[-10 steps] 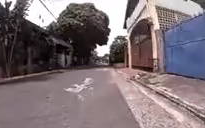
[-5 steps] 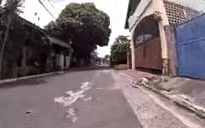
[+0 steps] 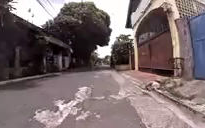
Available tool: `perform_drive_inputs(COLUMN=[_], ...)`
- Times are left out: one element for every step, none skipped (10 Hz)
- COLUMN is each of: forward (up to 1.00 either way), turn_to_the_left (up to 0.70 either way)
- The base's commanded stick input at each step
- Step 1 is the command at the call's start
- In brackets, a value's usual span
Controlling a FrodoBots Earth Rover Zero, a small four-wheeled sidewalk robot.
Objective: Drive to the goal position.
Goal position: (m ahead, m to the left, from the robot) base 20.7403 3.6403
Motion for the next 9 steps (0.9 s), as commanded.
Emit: perform_drive_inputs(forward=[1.0,1.0,1.0,1.0,1.0,1.0,1.0,1.0,1.0], turn_to_the_left=[0.0,0.0,0.0,0.0,0.0,0.0,0.0,0.0,0.0])
